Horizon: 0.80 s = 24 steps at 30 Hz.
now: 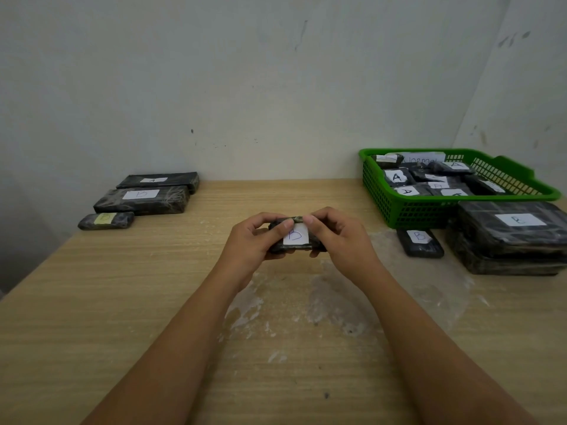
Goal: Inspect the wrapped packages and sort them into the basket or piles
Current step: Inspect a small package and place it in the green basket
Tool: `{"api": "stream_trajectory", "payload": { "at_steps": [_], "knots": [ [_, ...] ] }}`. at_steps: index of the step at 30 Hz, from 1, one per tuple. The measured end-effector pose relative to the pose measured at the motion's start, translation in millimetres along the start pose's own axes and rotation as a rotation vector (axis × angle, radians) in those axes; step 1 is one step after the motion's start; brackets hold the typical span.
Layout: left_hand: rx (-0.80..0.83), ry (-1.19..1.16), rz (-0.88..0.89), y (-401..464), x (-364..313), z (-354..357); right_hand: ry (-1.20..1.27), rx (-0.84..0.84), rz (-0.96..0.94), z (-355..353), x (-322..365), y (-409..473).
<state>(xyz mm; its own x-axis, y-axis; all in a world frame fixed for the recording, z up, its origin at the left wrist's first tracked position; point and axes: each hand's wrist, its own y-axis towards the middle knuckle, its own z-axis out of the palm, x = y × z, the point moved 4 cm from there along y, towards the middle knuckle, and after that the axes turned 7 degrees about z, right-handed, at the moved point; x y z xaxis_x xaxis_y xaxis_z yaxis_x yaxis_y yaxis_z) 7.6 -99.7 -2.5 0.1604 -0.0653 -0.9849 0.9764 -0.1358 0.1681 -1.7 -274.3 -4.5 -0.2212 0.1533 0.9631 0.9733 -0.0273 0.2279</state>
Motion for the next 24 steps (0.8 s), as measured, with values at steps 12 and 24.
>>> {"api": "stream_trajectory", "payload": {
  "at_steps": [12,24],
  "knots": [
    [0.036,-0.105,-0.092,0.2,1.2,0.5,-0.085,-0.043,-0.042,-1.8,-0.4,0.5],
    [0.006,-0.157,-0.159,0.6,4.8,-3.0,-0.012,0.007,0.020,3.4,-6.0,2.6]
  ]
}}
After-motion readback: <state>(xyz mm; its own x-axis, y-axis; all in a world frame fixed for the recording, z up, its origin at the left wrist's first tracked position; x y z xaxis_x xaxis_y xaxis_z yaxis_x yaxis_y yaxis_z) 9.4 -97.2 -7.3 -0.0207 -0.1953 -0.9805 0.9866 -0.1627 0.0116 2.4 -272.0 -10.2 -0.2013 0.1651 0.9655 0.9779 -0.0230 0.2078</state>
